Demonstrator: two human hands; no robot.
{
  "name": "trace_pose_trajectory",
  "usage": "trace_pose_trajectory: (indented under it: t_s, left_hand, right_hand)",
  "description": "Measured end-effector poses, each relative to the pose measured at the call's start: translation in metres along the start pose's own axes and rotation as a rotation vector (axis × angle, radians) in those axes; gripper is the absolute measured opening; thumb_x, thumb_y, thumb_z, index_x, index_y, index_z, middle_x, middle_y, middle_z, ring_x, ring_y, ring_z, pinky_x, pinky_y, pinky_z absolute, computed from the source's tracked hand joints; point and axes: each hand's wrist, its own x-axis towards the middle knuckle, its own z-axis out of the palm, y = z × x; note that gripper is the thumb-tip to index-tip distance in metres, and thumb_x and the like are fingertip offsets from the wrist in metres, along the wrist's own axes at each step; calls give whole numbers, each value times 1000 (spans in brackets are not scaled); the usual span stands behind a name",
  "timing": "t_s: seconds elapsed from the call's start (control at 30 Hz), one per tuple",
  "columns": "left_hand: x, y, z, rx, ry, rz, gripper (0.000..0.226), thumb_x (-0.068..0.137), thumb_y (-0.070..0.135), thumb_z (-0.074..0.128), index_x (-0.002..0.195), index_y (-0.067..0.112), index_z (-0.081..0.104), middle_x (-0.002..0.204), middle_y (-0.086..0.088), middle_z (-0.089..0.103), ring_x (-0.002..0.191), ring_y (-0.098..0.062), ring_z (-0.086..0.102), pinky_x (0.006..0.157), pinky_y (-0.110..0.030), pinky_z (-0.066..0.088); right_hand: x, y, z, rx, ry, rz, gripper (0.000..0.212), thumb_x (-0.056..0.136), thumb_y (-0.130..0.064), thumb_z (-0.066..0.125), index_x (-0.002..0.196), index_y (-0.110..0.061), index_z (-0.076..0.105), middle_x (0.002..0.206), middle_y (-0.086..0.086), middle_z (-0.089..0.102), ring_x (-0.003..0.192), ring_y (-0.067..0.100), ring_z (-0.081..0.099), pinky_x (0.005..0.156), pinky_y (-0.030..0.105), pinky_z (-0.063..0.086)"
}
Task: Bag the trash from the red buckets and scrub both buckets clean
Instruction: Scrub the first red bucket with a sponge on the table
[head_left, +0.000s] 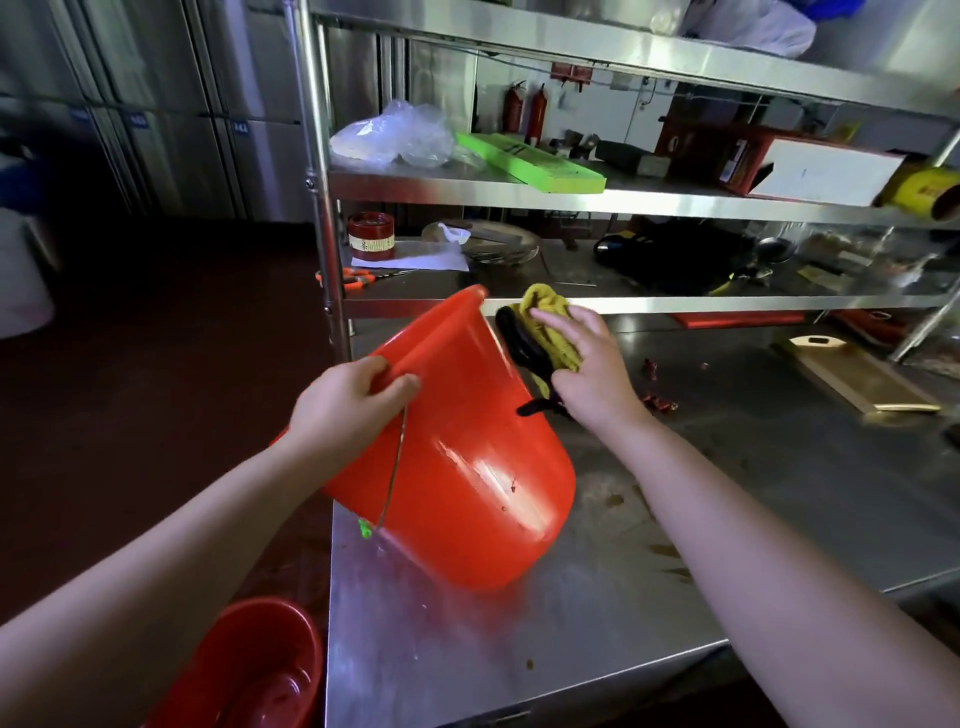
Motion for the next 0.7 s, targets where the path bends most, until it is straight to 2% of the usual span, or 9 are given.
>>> trace_pose_trajectory:
  t_s: [0.1, 0.13, 0.2, 0.27, 0.37, 0.47, 0.53, 0.63, 0.7]
  left_hand:
    - [2, -17, -5, -339, -22, -200, 34, 80, 56, 55, 83, 23, 65, 80, -5, 70, 75, -26, 68, 74, -48, 56]
    - [1, -19, -3, -421, -33, -251, 29, 83, 51, 57, 84, 24, 65, 82, -5, 71, 76, -26, 69, 77, -50, 56]
    - [0, -22, 3, -504, -38, -314, 19, 88, 42, 57, 83, 25, 65, 84, -4, 72, 77, -24, 70, 79, -49, 56]
    - [1, -23, 5, -536, -24, -354, 16, 89, 39, 56, 83, 26, 62, 83, -2, 71, 77, -21, 69, 80, -45, 56]
    - [9, -26, 5, -580, -4, -403, 11, 91, 38, 54, 90, 27, 58, 84, 0, 69, 77, -19, 68, 72, -37, 55]
    - [15, -29, 6, -601, 2, -442, 13, 93, 38, 51, 92, 25, 55, 83, -2, 68, 74, -20, 67, 60, -30, 50]
    - [17, -33, 7, -553, -8, -432, 18, 94, 39, 48, 91, 23, 57, 82, -4, 70, 73, -21, 68, 65, -33, 54]
    - [22, -37, 8, -500, -12, -428, 25, 94, 41, 46, 96, 20, 58, 86, -6, 70, 76, -24, 69, 76, -40, 56]
    - [23, -37, 10, -495, -15, -422, 25, 95, 41, 46, 96, 20, 59, 86, -7, 70, 77, -25, 69, 77, -41, 56]
  right_hand:
    - [1, 16, -5, 120, -99, 87, 81, 76, 16, 42, 131, -42, 50, 143, -11, 29, 117, 15, 47, 68, 18, 46]
    - [-3, 23, 1, 105, -162, 111, 78, 78, 14, 44, 135, -40, 47, 148, -7, 27, 122, 15, 44, 79, 22, 46]
    - [-16, 36, 20, -49, -244, 140, 64, 87, -3, 49, 138, -41, 42, 153, -5, 25, 137, 20, 25, 107, 32, 26]
    - [-30, 42, 38, -254, -200, 86, 48, 94, -29, 46, 139, -45, 39, 154, -9, 25, 135, 17, 19, 110, 35, 18]
    - [-48, 41, 50, -477, -125, -105, 48, 90, -54, 33, 136, -46, 42, 149, -10, 34, 123, 20, 32, 101, 39, 29]
    - [-82, 43, 75, -655, -121, -482, 44, 84, -47, 49, 128, -43, 52, 143, -7, 43, 106, 27, 43, 85, 41, 36]
    - [-101, 44, 94, -696, -120, -654, 42, 80, -40, 56, 122, -40, 54, 138, -5, 44, 102, 29, 43, 85, 42, 34]
    - [-84, 36, 98, -659, -75, -724, 38, 75, -40, 61, 113, -35, 57, 125, -2, 48, 98, 29, 44, 89, 45, 34]
    - [-55, 28, 92, -684, -60, -610, 38, 77, -46, 57, 114, -36, 57, 119, 0, 52, 100, 31, 46, 89, 45, 38]
